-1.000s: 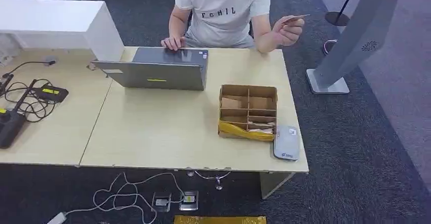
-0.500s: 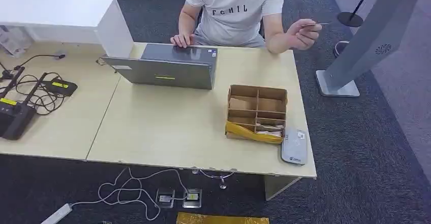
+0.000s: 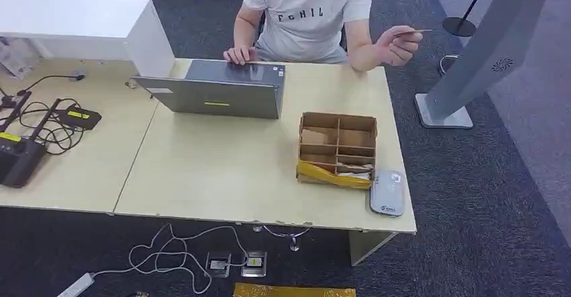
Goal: Pass the card to the sensor for recognition and then transmit it.
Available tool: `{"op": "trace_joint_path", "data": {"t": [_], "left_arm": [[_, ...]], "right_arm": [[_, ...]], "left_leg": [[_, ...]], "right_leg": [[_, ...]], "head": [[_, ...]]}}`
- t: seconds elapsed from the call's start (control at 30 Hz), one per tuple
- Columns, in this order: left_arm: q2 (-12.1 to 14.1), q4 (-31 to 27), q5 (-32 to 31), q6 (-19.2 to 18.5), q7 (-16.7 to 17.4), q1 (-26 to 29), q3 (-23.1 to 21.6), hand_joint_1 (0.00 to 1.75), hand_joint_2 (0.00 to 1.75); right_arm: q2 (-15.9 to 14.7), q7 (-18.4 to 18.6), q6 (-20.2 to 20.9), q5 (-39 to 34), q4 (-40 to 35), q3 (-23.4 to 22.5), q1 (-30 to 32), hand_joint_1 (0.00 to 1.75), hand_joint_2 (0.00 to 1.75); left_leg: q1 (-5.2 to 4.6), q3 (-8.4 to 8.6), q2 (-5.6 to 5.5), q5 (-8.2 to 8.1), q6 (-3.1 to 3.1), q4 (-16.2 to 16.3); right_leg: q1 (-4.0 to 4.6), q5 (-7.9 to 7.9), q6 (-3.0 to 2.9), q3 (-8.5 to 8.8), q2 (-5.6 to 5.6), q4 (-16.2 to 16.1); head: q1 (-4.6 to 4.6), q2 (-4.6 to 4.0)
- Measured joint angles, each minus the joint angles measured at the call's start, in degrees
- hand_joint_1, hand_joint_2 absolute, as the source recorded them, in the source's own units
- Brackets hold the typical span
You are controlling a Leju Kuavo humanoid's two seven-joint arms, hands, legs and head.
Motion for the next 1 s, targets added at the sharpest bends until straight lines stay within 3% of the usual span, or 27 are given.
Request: {"op": "trace_joint_path", "data": {"t": [0.17, 0.3, 0.57, 0.6, 0.63, 0.73, 0.77, 1.0], "left_arm": [[-0.02, 0.0, -0.02, 0.0, 0.0, -0.01, 0.0, 0.0, 0.0], [-0.04, 0.0, 0.02, -0.22, -0.7, 0.01, 0.0, 0.0, 0.0], [-0.13, 0.0, 0.04, -0.35, -1.01, -0.03, 0.0, 0.0, 0.0], [-0.13, 0.0, 0.02, -0.46, -1.03, 0.02, 0.0, 0.0, 0.0], [-0.13, 0.0, 0.02, -0.66, -1.18, 0.1, 0.0, 0.0, 0.0], [-0.04, 0.0, -0.02, -1.29, -1.4, 0.19, 0.0, 0.0, 0.0], [-0.02, 0.0, -0.04, -1.31, -1.4, 0.06, 0.0, 0.0, 0.0], [-0.02, 0.0, -0.13, -1.44, -1.44, 0.06, 0.0, 0.0, 0.0]], "right_arm": [[0.24, -0.04, 0.02, -0.13, -0.26, 2.53, -0.55, 0.0, 0.0], [1.66, -1.99, 5.82, -0.37, -0.26, 4.98, -1.84, 0.0, 0.0], [5.4, -2.29, 6.21, -0.92, -0.24, 10.14, -4.36, 0.0, 0.0], [5.7, -2.99, 7.1, -0.25, -0.24, 10.71, -4.54, 0.0, 1.75], [5.94, -4.76, 9.29, 1.67, -0.24, 11.34, -4.57, 0.0, 1.75], [7.6, -8.28, 26.17, 9.16, -0.26, 17.6, -5.03, 0.0, 1.75], [8.57, -8.28, 29.43, 9.44, -0.37, 20.58, -5.02, 0.0, 1.75], [9.99, -8.61, 32.98, 8.94, -3.11, 34.25, -4.55, 0.0, 1.75]], "left_leg": [[0.0, 0.0, 0.03, -0.01, 0.0, 0.0], [-0.01, -0.04, 0.07, 0.0, 0.0, -0.01], [0.08, 0.02, 0.1, 0.03, -0.04, 0.0], [0.09, 0.01, 0.08, 0.04, -0.05, 0.0], [0.08, -0.04, 0.08, 0.04, -0.05, -0.01], [0.08, 0.1, 0.53, -0.06, -0.12, -0.02], [0.11, 0.21, 0.72, -0.09, -0.15, -0.02], [0.18, 0.0, 0.16, 0.1, -0.16, 0.01]], "right_leg": [[0.0, 0.0, 0.0, -0.02, 0.02, -0.01], [0.0, 0.02, -0.01, -0.04, 0.07, 0.01], [0.08, 0.04, -0.03, 0.01, 0.06, 0.02], [0.09, 0.04, -0.03, -0.03, 0.03, 0.02], [0.08, 0.05, -0.04, 0.01, 0.03, 0.04], [0.08, 0.1, -0.12, -0.04, 0.52, 0.05], [0.11, 0.12, -0.15, -0.05, 0.74, 0.04], [0.17, 0.12, -0.15, -0.07, 0.12, 0.03]], "head": [[0.0, 0.0], [0.06, 0.0], [0.02, -0.02], [0.0, -0.02], [0.0, 0.0], [-0.05, 0.0], [0.02, 0.0], [0.0, 0.0]]}}
